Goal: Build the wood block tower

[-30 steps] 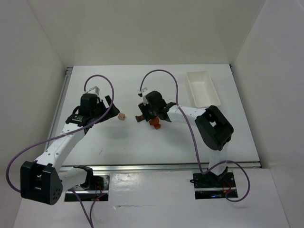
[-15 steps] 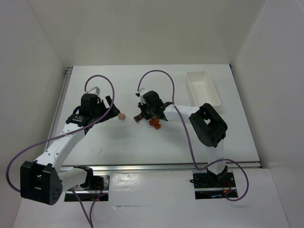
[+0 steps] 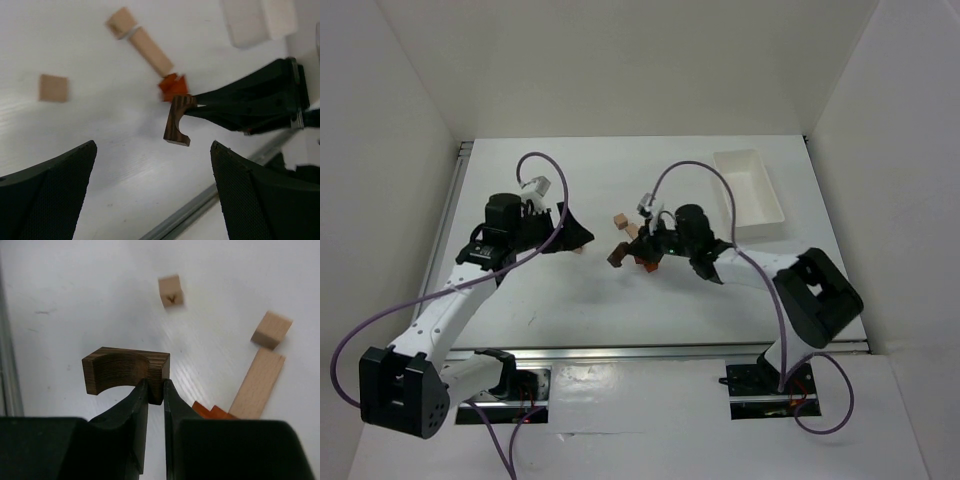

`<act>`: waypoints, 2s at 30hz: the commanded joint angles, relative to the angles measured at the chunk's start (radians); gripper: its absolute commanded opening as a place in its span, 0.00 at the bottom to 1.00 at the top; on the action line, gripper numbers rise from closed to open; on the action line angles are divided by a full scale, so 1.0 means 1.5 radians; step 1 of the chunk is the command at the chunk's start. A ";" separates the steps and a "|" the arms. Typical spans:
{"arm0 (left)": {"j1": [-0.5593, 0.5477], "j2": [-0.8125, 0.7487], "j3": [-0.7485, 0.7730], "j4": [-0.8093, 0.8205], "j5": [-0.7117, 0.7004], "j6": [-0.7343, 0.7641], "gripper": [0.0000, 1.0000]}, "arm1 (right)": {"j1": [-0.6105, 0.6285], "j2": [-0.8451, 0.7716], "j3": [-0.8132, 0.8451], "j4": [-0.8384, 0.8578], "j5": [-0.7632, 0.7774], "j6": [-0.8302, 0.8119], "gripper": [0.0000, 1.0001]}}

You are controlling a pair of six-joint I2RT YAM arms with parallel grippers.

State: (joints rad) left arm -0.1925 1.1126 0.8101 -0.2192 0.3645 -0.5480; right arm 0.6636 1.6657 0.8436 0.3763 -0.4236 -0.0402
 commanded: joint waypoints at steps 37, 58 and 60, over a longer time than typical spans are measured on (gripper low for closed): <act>-0.029 -0.012 -0.099 0.526 0.550 -0.148 0.84 | -0.044 -0.075 -0.063 0.801 -0.449 0.128 0.00; -0.035 0.000 -0.072 0.490 0.575 -0.130 0.61 | -0.037 -0.021 -0.002 0.820 -0.494 0.109 0.00; -0.035 -0.006 -0.066 0.481 0.569 -0.130 0.59 | -0.037 -0.021 -0.002 0.820 -0.502 0.109 0.00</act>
State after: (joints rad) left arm -0.2386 1.1297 0.6586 0.4728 1.1896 -0.7811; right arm 0.5934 1.6257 0.8055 1.2869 -1.1568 0.1398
